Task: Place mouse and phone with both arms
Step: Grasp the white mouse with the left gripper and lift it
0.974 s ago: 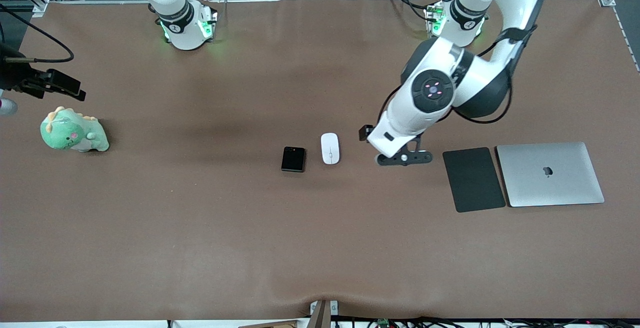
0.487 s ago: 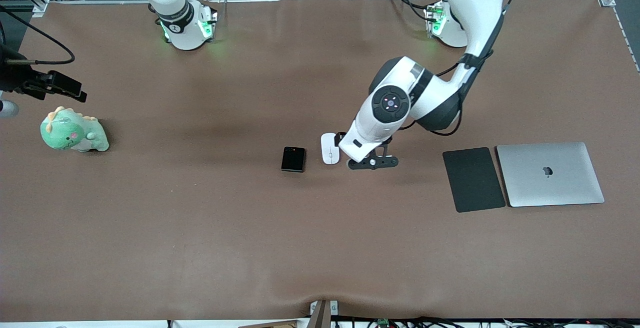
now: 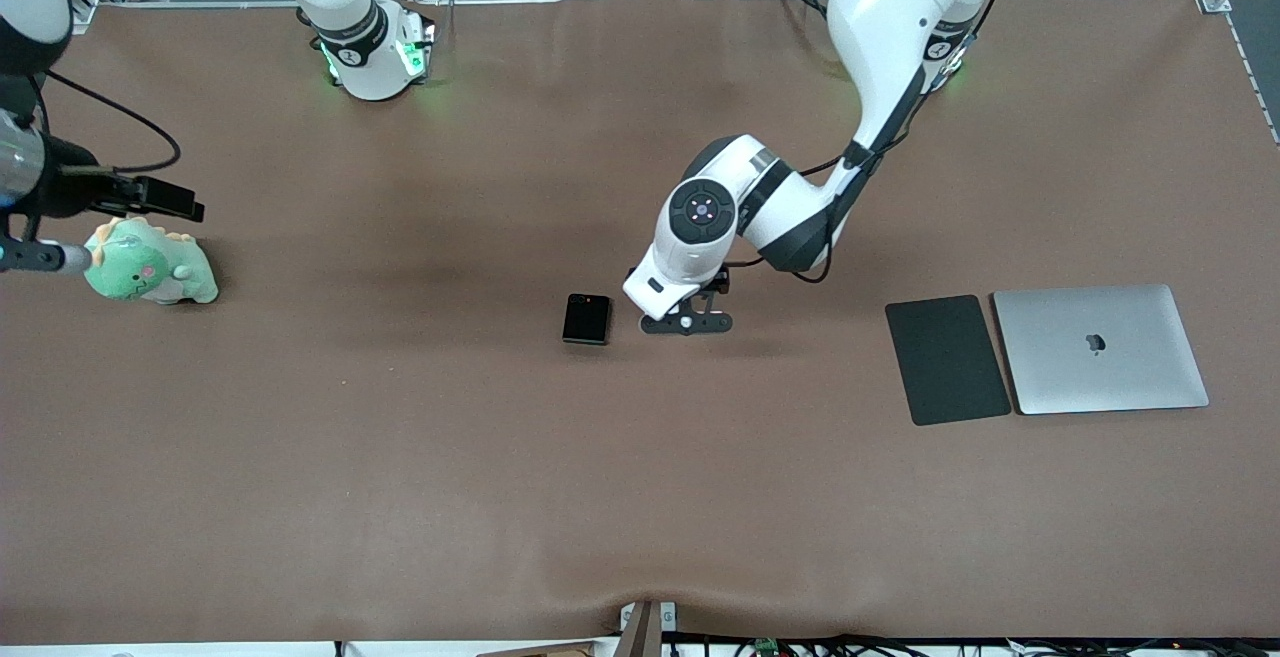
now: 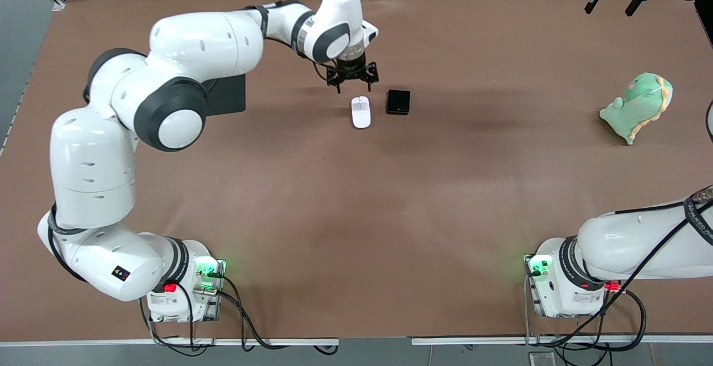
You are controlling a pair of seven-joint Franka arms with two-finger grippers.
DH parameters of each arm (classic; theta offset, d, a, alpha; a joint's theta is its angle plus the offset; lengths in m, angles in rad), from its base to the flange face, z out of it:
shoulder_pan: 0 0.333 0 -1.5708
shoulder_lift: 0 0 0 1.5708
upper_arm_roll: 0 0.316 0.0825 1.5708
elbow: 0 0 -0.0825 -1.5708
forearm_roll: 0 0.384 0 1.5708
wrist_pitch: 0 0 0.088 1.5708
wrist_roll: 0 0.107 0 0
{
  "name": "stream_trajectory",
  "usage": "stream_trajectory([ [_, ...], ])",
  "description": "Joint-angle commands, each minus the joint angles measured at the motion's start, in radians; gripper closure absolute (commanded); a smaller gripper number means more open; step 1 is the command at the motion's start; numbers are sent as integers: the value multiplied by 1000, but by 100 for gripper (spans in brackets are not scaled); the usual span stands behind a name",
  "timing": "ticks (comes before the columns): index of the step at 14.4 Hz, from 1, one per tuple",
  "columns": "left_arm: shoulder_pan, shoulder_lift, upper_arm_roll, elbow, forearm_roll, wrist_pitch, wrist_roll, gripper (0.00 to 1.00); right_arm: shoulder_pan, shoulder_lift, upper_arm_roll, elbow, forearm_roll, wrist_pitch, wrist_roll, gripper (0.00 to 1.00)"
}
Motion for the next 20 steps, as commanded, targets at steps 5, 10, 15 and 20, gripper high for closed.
stream_trajectory([
  [5,-37,89,11,29,66,95,-120,0,-24,13,12,66,20,-26,-11,0],
  [10,-38,123,11,29,74,96,-148,0,-23,18,14,69,93,-17,0,0],
  [15,-52,144,11,31,76,98,-180,5,8,45,18,68,103,0,-14,0],
  [20,-52,143,11,31,77,98,-176,45,57,87,20,68,112,0,-14,0],
])
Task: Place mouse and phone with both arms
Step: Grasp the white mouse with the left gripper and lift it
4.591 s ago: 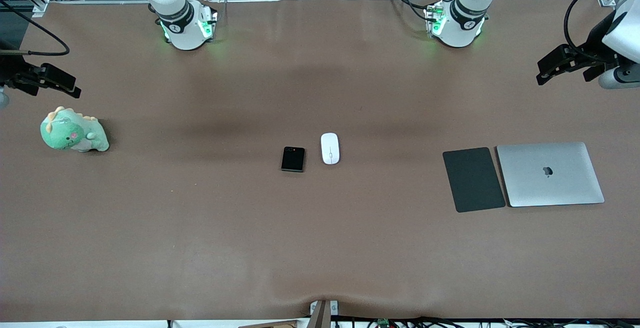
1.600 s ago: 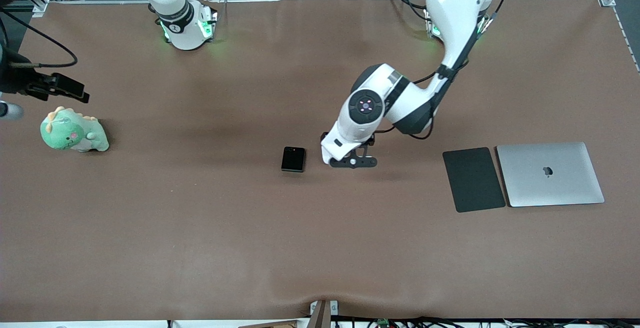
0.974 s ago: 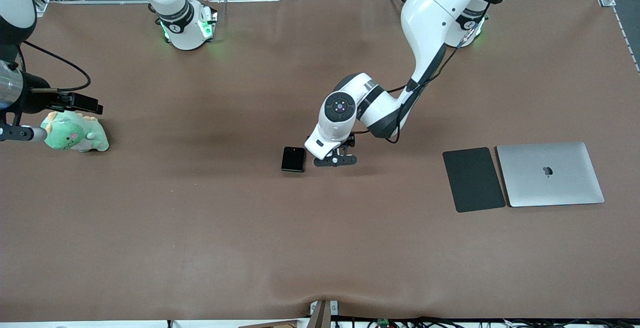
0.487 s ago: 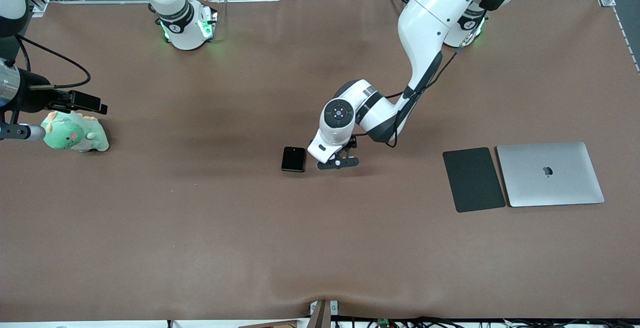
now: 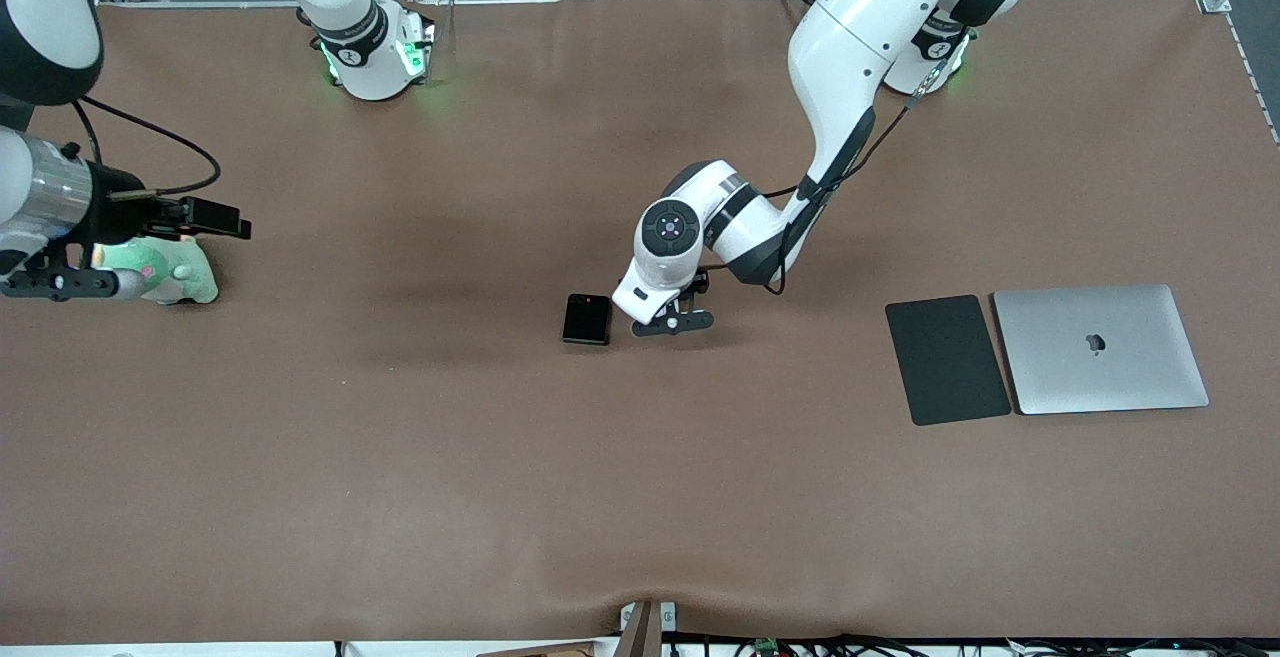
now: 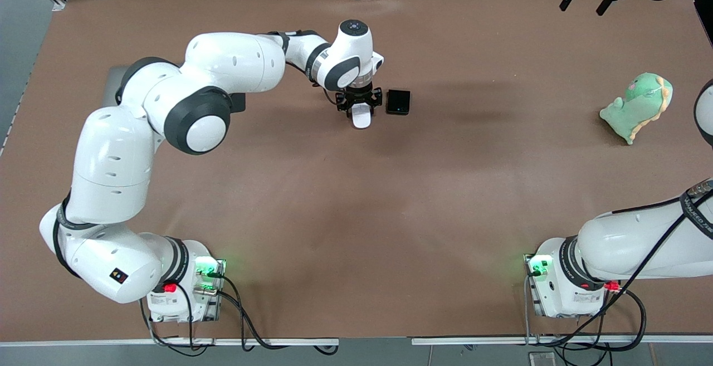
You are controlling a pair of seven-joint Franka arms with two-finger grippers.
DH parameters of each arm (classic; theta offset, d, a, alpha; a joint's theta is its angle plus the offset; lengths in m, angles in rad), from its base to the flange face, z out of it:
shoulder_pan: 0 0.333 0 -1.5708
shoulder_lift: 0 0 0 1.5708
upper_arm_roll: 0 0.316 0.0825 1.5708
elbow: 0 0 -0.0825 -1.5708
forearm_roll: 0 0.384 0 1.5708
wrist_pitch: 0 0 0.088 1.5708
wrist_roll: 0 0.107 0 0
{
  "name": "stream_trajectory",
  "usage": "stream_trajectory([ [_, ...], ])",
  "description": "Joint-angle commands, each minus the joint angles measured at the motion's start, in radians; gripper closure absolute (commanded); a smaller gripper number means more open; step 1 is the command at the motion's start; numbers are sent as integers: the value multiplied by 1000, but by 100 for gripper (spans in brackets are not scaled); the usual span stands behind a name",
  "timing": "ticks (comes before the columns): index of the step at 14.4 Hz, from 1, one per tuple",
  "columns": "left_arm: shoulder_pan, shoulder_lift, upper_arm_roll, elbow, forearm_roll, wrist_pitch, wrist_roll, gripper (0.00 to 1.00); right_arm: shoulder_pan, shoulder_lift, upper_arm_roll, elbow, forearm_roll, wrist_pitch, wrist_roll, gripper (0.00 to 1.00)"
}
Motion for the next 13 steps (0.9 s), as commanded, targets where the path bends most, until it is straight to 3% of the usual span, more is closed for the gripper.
stream_trajectory([
  [1,-8,14,5,27,29,7,-27,53,44,32,0,24,10,-12,-9,0],
  [3,-4,7,5,27,32,7,-16,63,78,51,0,25,12,-2,-1,0],
  [9,65,-101,5,16,58,-54,7,61,138,141,0,25,18,33,7,0],
  [13,182,-226,-1,-20,56,-121,113,60,192,233,0,25,74,177,39,0],
])
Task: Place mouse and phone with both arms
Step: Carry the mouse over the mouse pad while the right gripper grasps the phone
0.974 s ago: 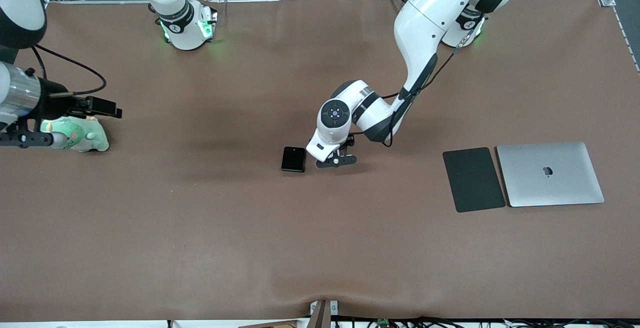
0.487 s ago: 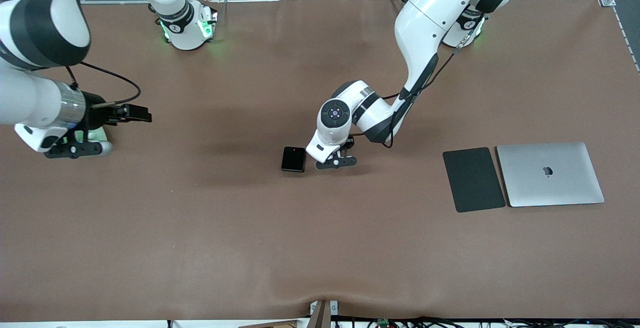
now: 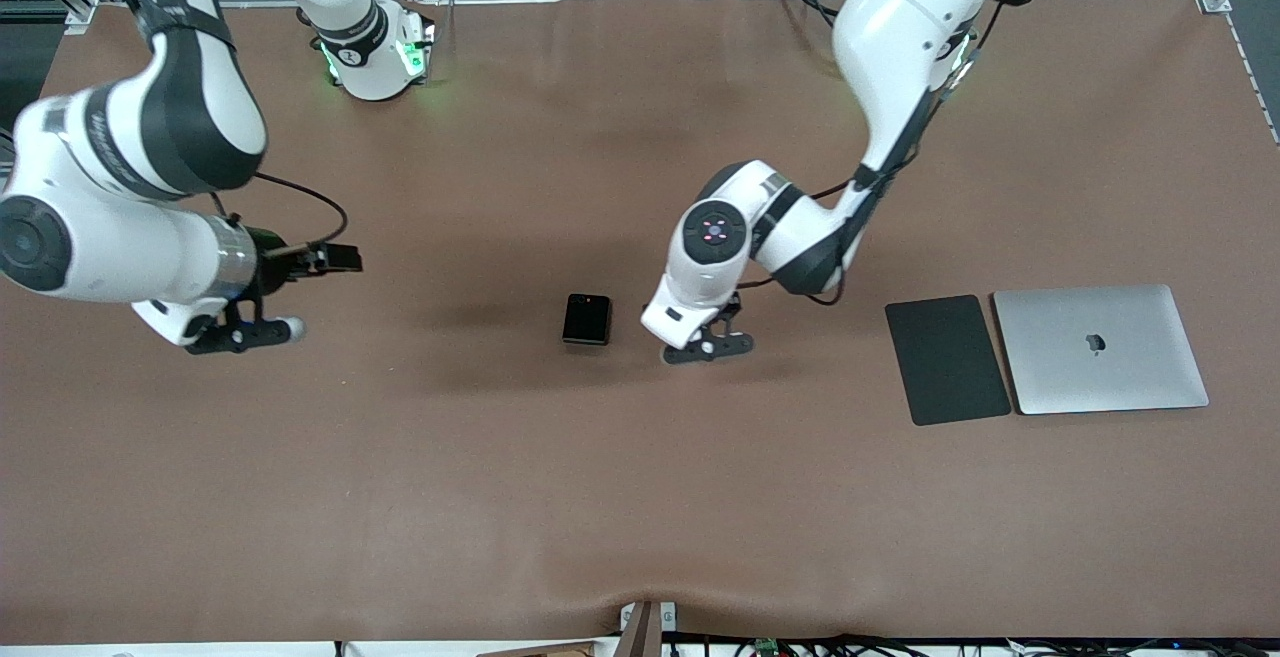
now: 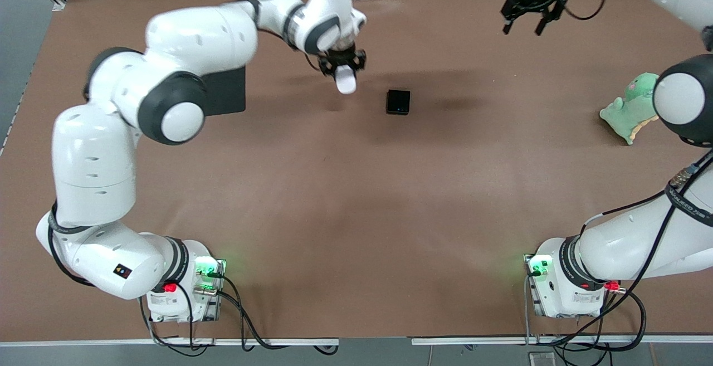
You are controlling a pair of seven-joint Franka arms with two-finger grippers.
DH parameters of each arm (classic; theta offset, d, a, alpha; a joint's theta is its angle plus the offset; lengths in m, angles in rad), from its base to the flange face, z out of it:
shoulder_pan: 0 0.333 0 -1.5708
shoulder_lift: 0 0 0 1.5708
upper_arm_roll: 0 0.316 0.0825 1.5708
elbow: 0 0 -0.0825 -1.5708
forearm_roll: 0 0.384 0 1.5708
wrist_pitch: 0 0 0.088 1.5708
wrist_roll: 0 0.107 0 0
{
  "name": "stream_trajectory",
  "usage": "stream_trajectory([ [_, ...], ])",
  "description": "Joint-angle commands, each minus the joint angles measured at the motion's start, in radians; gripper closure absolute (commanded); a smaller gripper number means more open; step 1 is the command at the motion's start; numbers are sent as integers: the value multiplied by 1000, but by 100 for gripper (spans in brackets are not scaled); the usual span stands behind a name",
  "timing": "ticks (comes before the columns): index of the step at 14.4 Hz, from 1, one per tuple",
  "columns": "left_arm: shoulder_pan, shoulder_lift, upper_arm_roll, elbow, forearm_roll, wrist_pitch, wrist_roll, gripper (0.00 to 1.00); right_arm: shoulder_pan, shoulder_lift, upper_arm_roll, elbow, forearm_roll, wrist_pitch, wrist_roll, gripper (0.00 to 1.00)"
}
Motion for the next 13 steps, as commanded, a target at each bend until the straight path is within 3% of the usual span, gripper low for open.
stream_trajectory([
  [1,89,-115,-12,-78,24,-29,70,60,45,76,-4,27,33,75,63,0],
  [7,304,-241,-12,-215,24,-30,357,60,135,162,-4,27,36,225,183,0],
  [13,536,-246,-12,-255,24,-18,671,60,241,262,-2,30,37,368,287,0],
])
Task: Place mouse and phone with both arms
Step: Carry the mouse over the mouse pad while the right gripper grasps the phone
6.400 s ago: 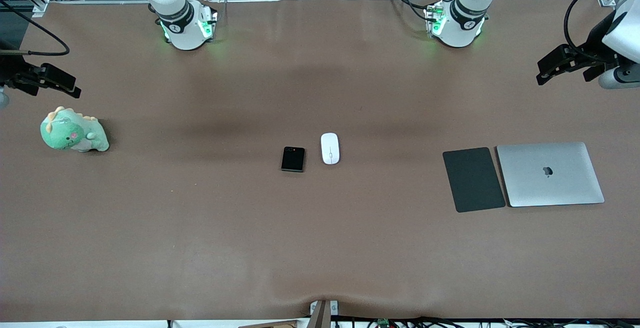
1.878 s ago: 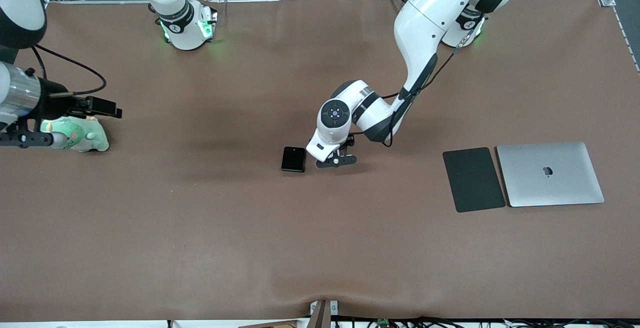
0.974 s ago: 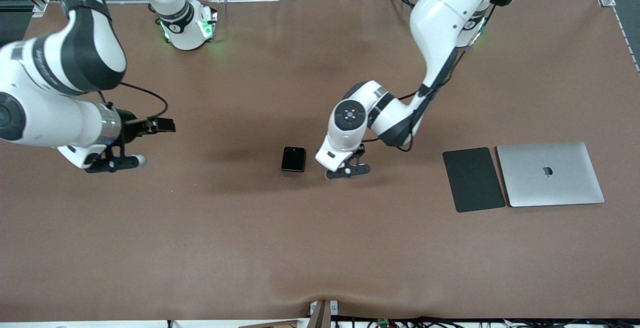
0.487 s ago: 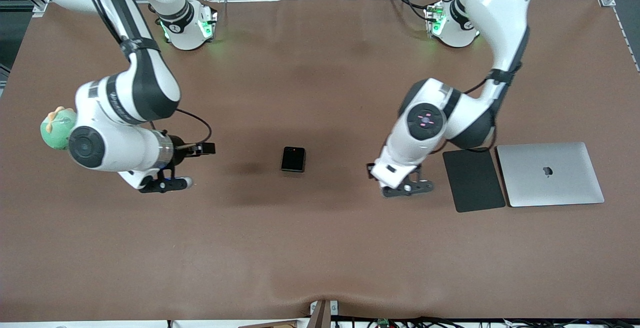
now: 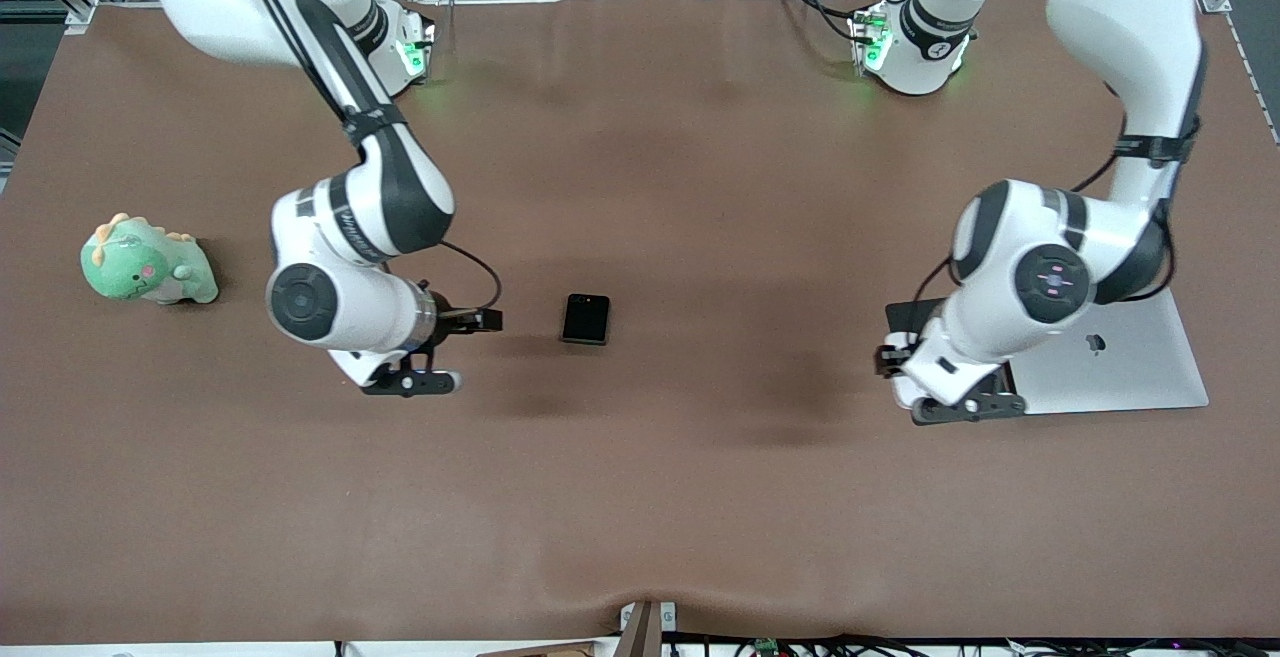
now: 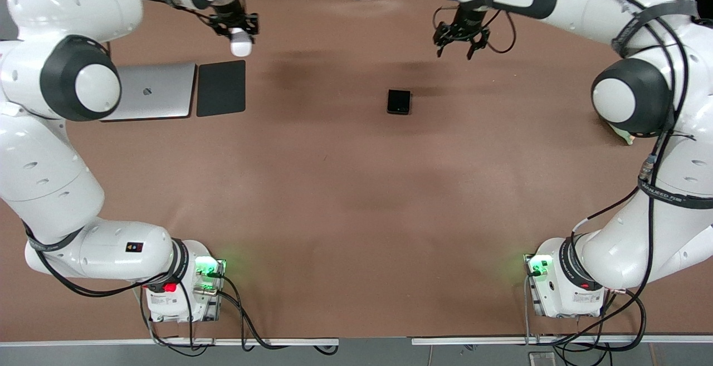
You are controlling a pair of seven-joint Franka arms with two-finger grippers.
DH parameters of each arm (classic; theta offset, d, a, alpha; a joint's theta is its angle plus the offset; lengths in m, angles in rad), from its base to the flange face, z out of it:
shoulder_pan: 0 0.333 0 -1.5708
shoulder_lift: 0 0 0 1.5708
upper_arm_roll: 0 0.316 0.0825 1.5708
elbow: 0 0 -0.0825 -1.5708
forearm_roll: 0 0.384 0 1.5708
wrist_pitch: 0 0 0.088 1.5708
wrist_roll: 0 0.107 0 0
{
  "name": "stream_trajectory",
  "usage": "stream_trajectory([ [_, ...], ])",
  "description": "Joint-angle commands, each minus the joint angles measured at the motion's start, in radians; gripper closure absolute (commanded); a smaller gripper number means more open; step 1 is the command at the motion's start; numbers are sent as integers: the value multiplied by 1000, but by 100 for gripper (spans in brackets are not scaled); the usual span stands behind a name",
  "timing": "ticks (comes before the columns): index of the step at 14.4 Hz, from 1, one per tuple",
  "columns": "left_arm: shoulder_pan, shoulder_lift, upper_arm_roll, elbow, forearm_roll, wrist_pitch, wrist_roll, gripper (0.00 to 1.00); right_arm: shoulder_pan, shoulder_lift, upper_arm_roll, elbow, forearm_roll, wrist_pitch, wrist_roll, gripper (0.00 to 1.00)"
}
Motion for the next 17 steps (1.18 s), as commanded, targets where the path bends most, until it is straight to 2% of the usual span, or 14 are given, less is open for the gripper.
stream_trajectory([
  [1,100,-11,-12,-38,22,31,109,60,41,56,-5,29,15,50,46,0],
  [4,171,38,-14,-50,21,90,161,60,84,96,-5,41,12,98,115,0],
  [7,173,57,-11,-151,17,260,119,61,127,139,-5,53,12,134,162,0],
  [10,165,74,-11,-173,21,276,2,62,167,182,-5,56,9,210,192,0],
  [17,167,70,-11,-223,22,285,5,60,231,265,-7,121,4,215,278,0],
])
